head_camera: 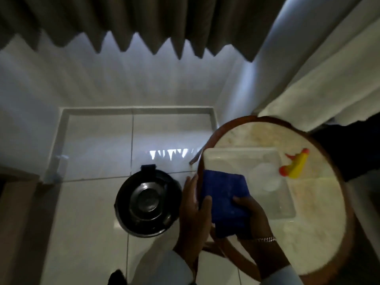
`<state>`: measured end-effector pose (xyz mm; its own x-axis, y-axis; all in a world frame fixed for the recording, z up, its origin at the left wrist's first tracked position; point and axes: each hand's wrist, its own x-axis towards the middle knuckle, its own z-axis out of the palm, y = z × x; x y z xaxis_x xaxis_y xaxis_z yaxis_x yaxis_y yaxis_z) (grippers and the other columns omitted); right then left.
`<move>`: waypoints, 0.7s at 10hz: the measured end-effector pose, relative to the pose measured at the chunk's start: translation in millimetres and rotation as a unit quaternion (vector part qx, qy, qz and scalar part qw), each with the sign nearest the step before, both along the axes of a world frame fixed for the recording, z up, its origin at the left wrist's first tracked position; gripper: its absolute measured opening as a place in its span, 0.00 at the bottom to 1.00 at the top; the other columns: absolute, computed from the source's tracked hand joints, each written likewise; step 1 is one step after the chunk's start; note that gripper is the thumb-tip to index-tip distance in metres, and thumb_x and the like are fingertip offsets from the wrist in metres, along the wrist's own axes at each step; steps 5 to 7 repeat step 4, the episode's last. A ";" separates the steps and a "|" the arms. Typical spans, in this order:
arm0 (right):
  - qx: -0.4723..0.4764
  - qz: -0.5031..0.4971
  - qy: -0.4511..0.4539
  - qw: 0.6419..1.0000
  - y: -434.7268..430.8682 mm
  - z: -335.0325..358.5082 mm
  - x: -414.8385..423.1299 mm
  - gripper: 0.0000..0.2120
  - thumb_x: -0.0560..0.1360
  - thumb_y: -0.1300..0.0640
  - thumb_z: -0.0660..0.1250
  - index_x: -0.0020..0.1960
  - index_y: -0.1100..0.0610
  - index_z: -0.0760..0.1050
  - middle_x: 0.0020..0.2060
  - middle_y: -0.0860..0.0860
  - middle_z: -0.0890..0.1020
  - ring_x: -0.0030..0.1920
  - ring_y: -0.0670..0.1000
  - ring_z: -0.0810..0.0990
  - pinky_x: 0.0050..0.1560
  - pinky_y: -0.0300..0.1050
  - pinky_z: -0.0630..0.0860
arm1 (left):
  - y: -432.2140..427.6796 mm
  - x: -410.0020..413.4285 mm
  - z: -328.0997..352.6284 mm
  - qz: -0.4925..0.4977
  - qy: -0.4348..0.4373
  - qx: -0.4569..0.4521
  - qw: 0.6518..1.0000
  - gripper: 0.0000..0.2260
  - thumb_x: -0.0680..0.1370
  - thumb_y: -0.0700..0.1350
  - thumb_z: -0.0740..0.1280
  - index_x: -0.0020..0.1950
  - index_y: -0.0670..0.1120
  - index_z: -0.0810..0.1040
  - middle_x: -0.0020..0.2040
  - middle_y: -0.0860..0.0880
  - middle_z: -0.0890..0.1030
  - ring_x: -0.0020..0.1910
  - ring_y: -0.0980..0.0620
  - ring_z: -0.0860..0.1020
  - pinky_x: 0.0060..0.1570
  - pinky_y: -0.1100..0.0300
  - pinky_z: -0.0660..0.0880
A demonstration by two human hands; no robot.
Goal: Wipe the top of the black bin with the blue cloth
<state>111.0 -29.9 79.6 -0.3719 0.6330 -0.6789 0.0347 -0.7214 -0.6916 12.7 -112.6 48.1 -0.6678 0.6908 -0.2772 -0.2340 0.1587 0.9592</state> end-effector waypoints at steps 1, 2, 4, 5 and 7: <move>-0.016 -0.010 -0.063 0.998 32.7 -5.8 20.5 0.10 0.64 0.58 0.70 0.45 0.58 0.77 0.34 0.57 0.86 0.32 0.56 0.84 0.28 0.46 0.80 | 47.7 15.3 7.1 -0.034 -0.031 -0.043 0.998 0.23 0.76 0.42 0.66 0.70 0.51 0.66 0.65 0.48 0.75 0.63 0.50 0.75 0.62 0.49 0.76; 0.044 0.022 -0.205 0.977 65.3 -41.1 27.3 0.05 0.68 0.61 0.70 0.42 0.55 0.76 0.46 0.60 0.83 0.43 0.58 0.80 0.48 0.57 0.79 | 71.6 25.9 -2.0 -0.042 0.002 -0.127 0.991 0.26 0.75 0.36 0.65 0.71 0.52 0.66 0.66 0.46 0.74 0.64 0.48 0.74 0.64 0.46 0.74; 0.080 0.204 -0.290 0.931 72.0 -94.3 33.4 0.28 0.76 0.65 0.59 0.75 0.56 0.56 0.63 0.59 0.75 0.63 0.59 0.73 0.67 0.54 0.70 | 64.1 9.4 -15.8 -0.143 0.040 -0.207 0.967 0.17 0.78 0.36 0.60 0.65 0.48 0.70 0.63 0.45 0.77 0.63 0.45 0.75 0.65 0.46 0.73; 0.080 0.204 -0.290 0.931 72.0 -94.3 33.4 0.28 0.76 0.65 0.59 0.75 0.56 0.56 0.63 0.59 0.75 0.63 0.59 0.73 0.67 0.54 0.70 | 64.1 9.4 -15.8 -0.143 0.040 -0.207 0.967 0.17 0.78 0.36 0.60 0.65 0.48 0.70 0.63 0.45 0.77 0.63 0.45 0.75 0.65 0.46 0.73; 0.080 0.204 -0.290 0.931 72.0 -94.3 33.4 0.28 0.76 0.65 0.59 0.75 0.56 0.56 0.63 0.59 0.75 0.63 0.59 0.73 0.67 0.54 0.70 | 64.1 9.4 -15.8 -0.143 0.040 -0.207 0.967 0.17 0.78 0.36 0.60 0.65 0.48 0.70 0.63 0.45 0.77 0.63 0.45 0.75 0.65 0.46 0.73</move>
